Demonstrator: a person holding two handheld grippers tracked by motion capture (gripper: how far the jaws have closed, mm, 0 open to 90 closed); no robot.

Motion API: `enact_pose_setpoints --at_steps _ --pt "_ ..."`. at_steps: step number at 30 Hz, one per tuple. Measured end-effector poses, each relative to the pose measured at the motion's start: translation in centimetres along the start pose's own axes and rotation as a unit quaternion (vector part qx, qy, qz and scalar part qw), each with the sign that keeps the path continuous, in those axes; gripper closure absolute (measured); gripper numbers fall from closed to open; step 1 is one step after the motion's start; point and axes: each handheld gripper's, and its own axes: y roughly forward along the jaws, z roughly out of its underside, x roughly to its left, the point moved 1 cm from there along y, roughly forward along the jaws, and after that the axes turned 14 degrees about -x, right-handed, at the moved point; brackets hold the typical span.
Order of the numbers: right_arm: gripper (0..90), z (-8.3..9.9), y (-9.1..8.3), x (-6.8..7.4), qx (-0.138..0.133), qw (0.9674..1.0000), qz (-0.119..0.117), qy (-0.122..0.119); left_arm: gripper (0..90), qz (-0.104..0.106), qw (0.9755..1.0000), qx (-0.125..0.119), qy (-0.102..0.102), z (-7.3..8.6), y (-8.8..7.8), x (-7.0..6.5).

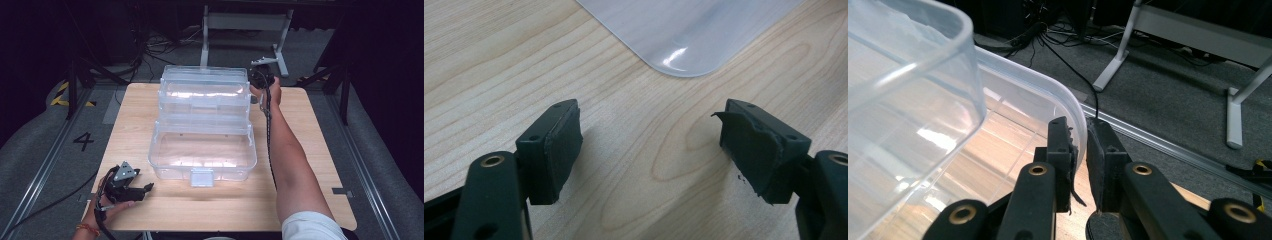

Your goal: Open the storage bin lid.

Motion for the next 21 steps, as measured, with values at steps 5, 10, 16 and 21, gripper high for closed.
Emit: enact_pose_setpoints --at_steps 5,10,16,21 --pt "81.1 -0.1 0.0 0.1 0.002 1.0 0.002 -0.004 25.2 0.0 1.0 0.0 -0.001 0.0 0.0 0.0" --pt "82.3 -0.3 -0.3 0.1 0.002 0.9999 0.003 -0.01 25.2 0.0 1.0 -0.001 -0.002 0.0 0.0 0.0" --pt "82.2 -0.7 -1.2 0.2 -0.001 0.9998 0.001 -0.02 24.8 0.002 1.0 0.0 -0.002 0.0 0.1 0.0" --pt "81.3 -0.8 -2.1 0.4 -0.007 0.9996 -0.004 -0.026 24.8 0.002 1.0 0.0 -0.002 0.0 0.1 0.0"
